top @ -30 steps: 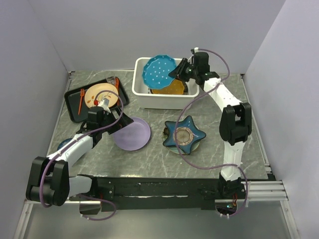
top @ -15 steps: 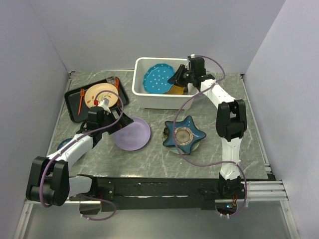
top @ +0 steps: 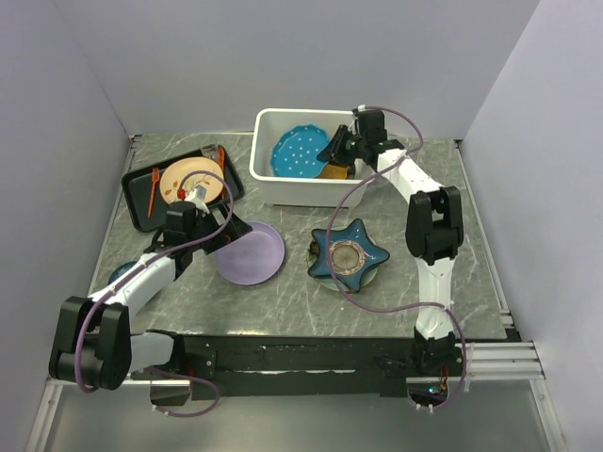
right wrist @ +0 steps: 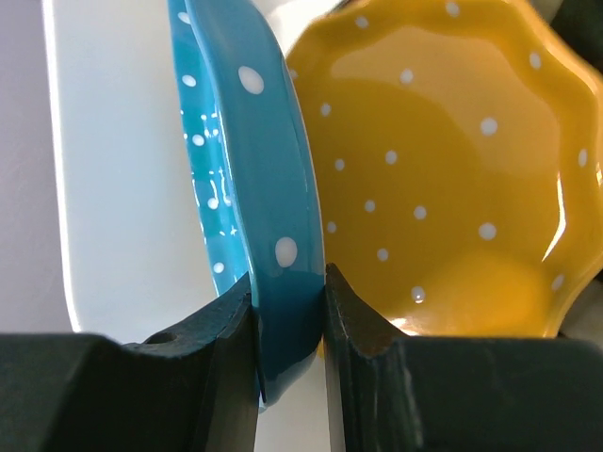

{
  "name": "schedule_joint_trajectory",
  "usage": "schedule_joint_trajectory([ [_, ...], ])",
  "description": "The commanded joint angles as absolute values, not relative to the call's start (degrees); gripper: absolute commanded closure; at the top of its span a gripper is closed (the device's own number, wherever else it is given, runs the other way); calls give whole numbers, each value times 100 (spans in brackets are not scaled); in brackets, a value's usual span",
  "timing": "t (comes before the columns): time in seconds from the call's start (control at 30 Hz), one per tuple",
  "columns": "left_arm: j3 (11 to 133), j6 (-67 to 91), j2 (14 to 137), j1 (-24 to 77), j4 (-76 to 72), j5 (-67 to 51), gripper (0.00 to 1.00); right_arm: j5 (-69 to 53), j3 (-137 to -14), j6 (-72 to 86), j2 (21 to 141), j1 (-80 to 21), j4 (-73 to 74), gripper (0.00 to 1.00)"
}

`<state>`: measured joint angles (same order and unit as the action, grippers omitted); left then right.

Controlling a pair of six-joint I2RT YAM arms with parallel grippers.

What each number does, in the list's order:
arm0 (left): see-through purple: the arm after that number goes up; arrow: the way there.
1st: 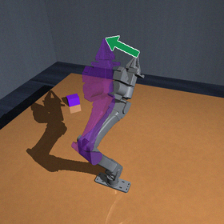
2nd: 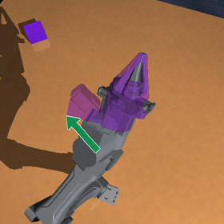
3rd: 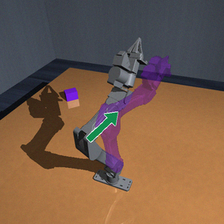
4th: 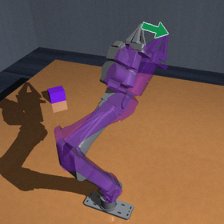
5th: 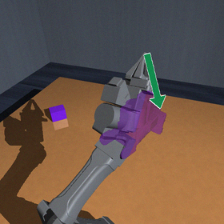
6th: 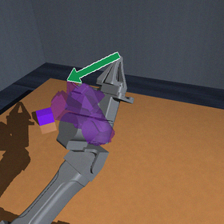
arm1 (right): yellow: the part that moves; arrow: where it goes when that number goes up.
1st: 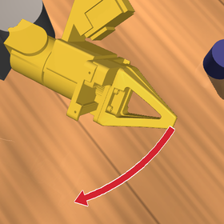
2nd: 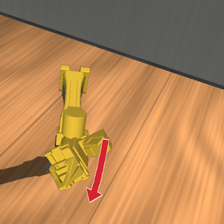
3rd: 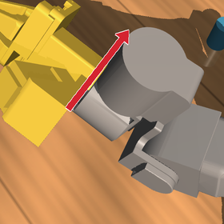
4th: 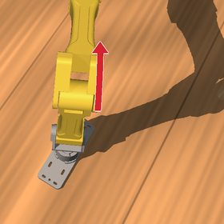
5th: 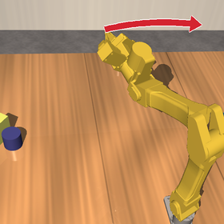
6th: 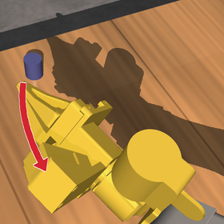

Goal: Place the plates into the plastic bin on the countertop
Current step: Place the plate in the plastic bin.

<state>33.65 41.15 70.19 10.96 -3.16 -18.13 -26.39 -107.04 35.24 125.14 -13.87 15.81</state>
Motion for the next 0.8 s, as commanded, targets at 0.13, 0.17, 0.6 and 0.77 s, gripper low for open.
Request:
schedule_joint_trajectory([
  [0.13, 3384, 3973, 6724, 1090, -316, -1688, 1, -2883, -11223, 3542, 12630, -1327, 1326, 94],
  [0.17, 3384, 3973, 6706, 1090, -308, -1670, 1, -2848, -11215, 3533, 12639, -1318, 1345, 93],
  [0.6, 3340, 3981, 6680, 1090, -299, -1705, 1, -2584, -10890, 3437, 12489, -1152, 1635, 56],
  [0.77, 3357, 3955, 6566, 1090, -220, -1661, 1, -2610, -10907, 3428, 12463, -1055, 1819, 49],
])
